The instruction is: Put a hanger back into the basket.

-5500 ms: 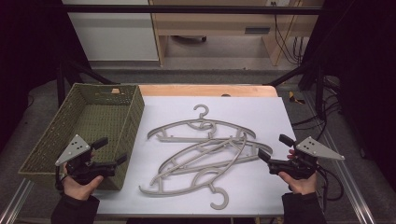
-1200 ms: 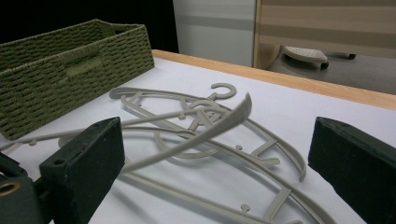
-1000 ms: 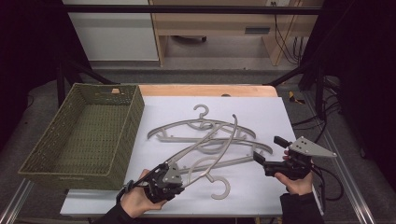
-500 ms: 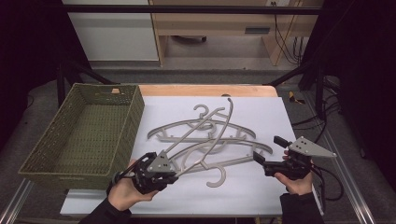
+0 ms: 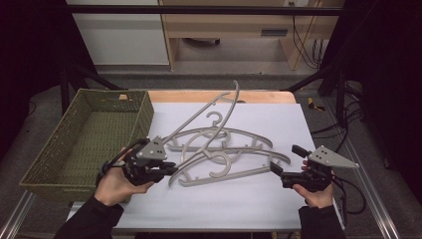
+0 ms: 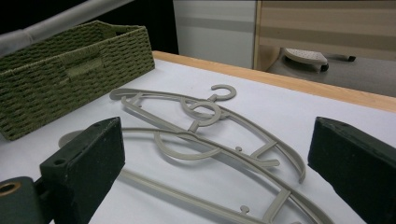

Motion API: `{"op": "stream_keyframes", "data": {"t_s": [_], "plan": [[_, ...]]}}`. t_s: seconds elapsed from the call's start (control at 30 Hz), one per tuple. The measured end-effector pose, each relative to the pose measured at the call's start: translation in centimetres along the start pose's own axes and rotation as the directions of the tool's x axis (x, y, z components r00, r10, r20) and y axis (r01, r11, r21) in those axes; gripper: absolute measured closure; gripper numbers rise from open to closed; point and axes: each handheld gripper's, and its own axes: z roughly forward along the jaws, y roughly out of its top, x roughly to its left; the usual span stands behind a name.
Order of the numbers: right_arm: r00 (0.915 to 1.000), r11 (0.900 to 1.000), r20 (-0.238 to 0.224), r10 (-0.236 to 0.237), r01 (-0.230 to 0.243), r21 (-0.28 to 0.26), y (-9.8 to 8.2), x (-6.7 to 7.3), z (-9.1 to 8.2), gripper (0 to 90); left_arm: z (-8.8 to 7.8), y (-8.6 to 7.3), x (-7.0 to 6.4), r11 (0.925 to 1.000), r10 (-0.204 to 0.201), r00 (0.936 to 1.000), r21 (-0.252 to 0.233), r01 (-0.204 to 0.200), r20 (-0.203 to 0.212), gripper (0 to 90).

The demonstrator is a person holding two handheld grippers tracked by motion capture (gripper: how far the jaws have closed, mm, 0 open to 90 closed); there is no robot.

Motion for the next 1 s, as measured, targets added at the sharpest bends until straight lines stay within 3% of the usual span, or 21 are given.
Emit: {"op": "stream_keyframes", "data": {"t_s": [0.27, 0.5, 0.8, 1.0], "plan": [[1.0000, 1.000, -0.001, -0.001, 0.001, 0.002, 0.0, 0.0, 0.0, 3.9, -1.8, 0.0, 1.9, 0.9999, -0.009, 0.9994, 0.014, 0.010, -0.034, 82.4], [1.0000, 1.000, -0.003, -0.002, 0.002, 0.002, 0.0, 0.0, 0.0, 3.9, -3.2, -1.3, 4.1, 0.9995, -0.032, 0.9989, 0.002, 0.032, -0.033, 82.4], [1.0000, 1.000, -0.004, -0.002, 0.002, 0.002, 0.0, 0.1, 0.1, 3.9, -4.9, -4.3, 6.7, 0.9964, -0.085, 0.9948, -0.001, 0.085, -0.056, 82.3], [1.0000, 1.000, 0.000, -0.002, 0.002, 0.007, -0.1, 0.1, 0.2, 3.9, -5.7, -7.5, 8.5, 0.9903, -0.137, 0.9877, 0.014, 0.138, -0.076, 82.3]]}}
